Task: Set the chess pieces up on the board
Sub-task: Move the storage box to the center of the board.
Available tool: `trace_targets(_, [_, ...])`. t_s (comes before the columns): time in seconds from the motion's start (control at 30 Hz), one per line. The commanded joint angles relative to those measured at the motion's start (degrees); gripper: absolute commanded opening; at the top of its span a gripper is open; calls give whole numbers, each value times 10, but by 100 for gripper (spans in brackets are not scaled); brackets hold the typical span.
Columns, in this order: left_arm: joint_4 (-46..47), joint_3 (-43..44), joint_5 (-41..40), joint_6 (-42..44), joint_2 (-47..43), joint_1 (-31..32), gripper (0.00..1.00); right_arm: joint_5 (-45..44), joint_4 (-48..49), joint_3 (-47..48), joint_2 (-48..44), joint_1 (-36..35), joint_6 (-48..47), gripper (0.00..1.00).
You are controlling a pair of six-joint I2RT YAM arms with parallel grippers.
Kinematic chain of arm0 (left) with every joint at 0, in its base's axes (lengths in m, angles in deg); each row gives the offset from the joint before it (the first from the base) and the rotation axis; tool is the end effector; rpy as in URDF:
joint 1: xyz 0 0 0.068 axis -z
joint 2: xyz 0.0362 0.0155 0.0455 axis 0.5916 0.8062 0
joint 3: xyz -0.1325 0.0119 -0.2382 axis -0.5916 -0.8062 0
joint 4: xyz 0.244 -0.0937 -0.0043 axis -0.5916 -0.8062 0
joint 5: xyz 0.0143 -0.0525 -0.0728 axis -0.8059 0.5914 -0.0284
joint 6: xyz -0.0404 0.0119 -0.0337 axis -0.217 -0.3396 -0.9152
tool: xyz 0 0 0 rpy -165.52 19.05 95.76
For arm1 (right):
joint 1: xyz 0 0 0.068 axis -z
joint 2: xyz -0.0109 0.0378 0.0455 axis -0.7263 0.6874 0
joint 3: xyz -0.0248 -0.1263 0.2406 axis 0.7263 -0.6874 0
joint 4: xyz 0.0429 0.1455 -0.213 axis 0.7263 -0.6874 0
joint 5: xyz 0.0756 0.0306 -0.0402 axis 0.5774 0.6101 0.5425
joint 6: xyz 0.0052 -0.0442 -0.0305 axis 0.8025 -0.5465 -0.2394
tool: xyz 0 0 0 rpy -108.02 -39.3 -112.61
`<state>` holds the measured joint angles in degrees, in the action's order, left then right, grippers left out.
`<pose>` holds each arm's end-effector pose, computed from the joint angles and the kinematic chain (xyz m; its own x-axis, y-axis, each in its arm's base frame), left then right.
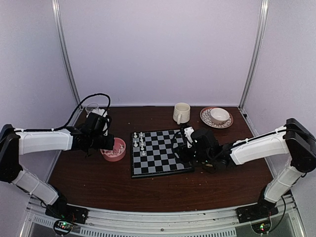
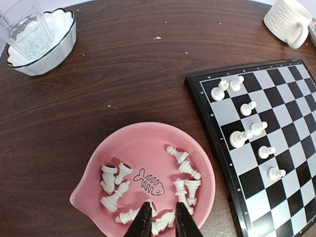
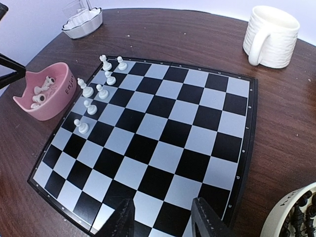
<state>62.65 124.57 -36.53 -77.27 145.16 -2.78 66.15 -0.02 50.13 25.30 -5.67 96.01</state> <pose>0.2437 -0.1517 0.2027 -0.7240 -0.0555 -0.6876 0.0893 0.9808 -0.1731 0.2049 0.2574 0.1825 -0.5663 -0.1423 -0.8118 -0.5504 0.7985 0.2439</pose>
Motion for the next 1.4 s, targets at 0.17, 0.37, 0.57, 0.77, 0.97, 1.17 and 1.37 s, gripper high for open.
trace_targets(0.17, [28, -16, 3, -32, -33, 3, 21, -83, -18, 5, -27, 5, 1, 45])
trace_targets(0.37, [-38, 11, -38, -52, 1, 3, 23, -87, -13, 9, -20, 5, -1, 42])
trace_targets(0.57, [-135, 81, -51, -76, 82, 3, 21, -89, -18, 8, -30, 5, -13, 41])
trace_targets(0.77, [-180, 107, -114, -71, 74, 3, 30, -78, -15, 4, -36, 5, -18, 41])
trace_targets(0.97, [-185, 82, -160, -92, 30, -14, 39, -61, -6, 1, -38, 5, -21, 41])
trace_targets(1.17, [-163, 77, -118, -75, 50, -49, 60, -55, -4, -1, -43, 4, -25, 41])
trace_targets(1.37, [-143, 86, -86, -39, 82, -77, 51, -51, -1, -6, -53, 5, -24, 41])
